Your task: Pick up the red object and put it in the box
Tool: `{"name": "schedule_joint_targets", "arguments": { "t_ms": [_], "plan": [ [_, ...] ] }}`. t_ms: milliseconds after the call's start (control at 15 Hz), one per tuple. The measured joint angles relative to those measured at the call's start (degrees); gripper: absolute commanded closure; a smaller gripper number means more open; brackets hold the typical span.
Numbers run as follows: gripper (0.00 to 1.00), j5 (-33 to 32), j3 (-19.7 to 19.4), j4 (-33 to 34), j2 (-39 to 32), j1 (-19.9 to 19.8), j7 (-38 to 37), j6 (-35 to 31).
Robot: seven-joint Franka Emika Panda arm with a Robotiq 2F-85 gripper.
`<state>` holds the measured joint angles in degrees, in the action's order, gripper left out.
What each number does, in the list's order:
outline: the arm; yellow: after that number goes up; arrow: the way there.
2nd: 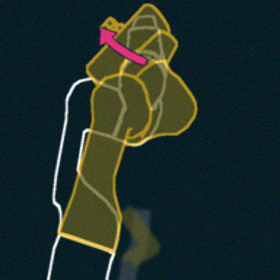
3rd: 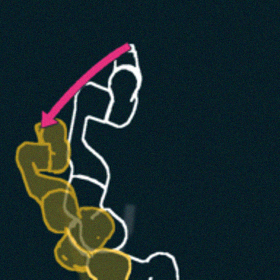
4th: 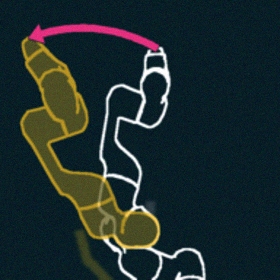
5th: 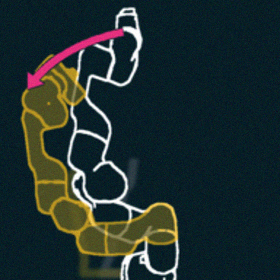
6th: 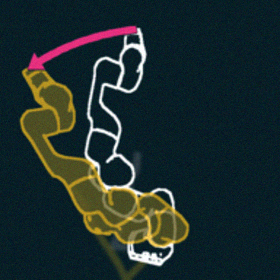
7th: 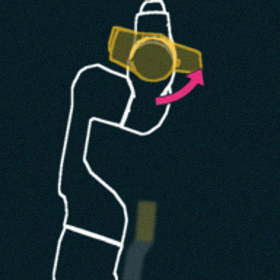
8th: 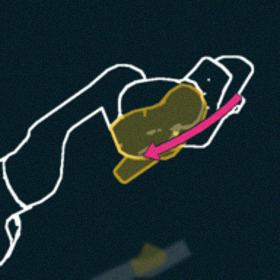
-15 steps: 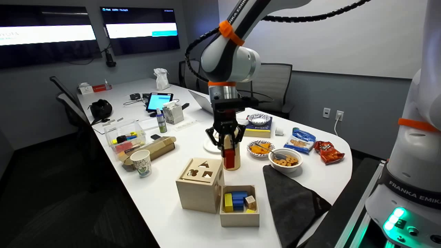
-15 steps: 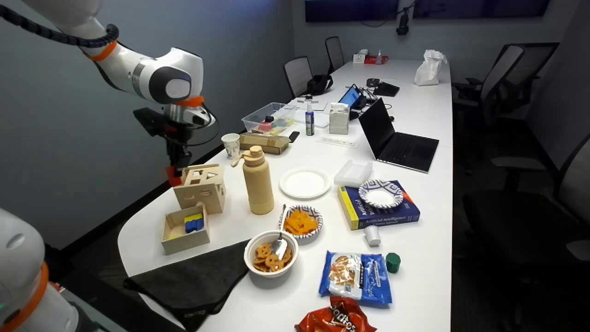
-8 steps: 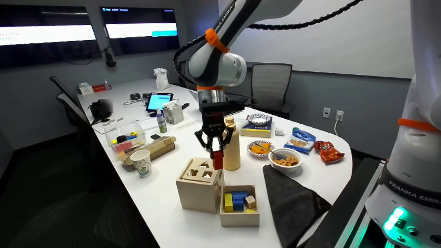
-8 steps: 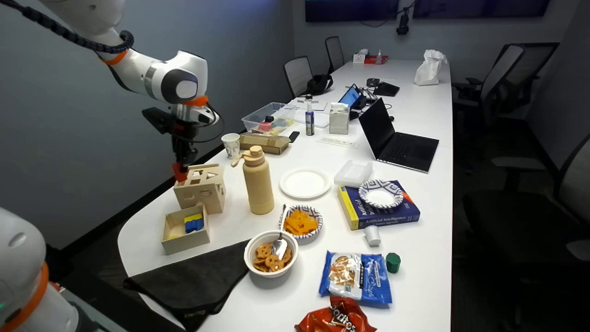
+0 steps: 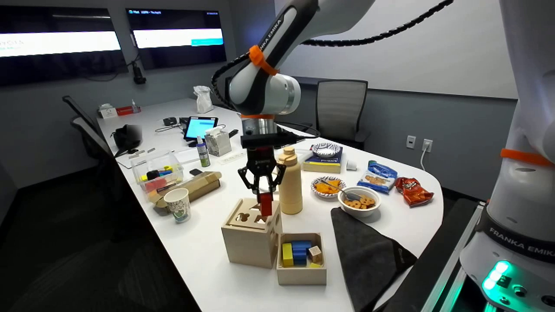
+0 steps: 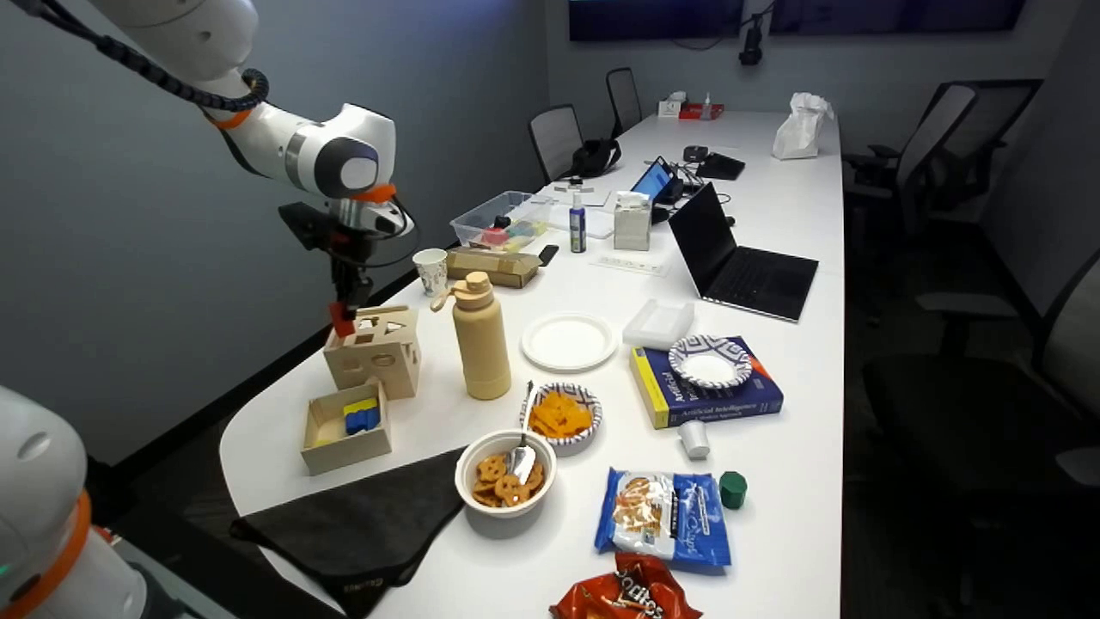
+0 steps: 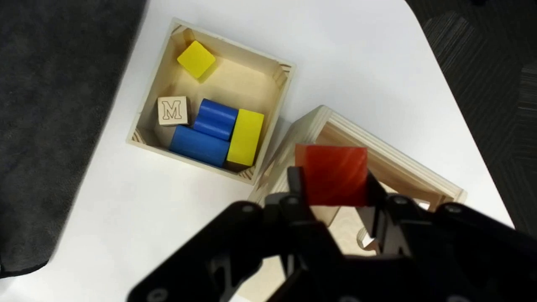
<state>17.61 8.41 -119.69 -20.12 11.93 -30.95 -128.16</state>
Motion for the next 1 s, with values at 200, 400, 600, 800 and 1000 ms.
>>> {"name": "schedule_joint_targets", "arguments": {
  "t_ms": [200, 400, 600, 800, 1000],
  "plan": [
    [0.92, 0.1, -0.1, 1.1, -0.9, 0.1, -2.9, 0.0],
    [0.92, 0.2, -0.3, 1.8, -1.8, 0.3, -6.5, -0.3],
    [0.92, 0.4, -0.4, 2.4, -2.9, 0.4, -9.5, -1.3],
    [0.92, 0.5, -0.5, 2.8, -4.0, 0.4, -11.8, -3.2],
    [0.92, 0.5, -0.9, 2.9, -4.9, 0.4, -13.7, -4.7]
  ]
}}
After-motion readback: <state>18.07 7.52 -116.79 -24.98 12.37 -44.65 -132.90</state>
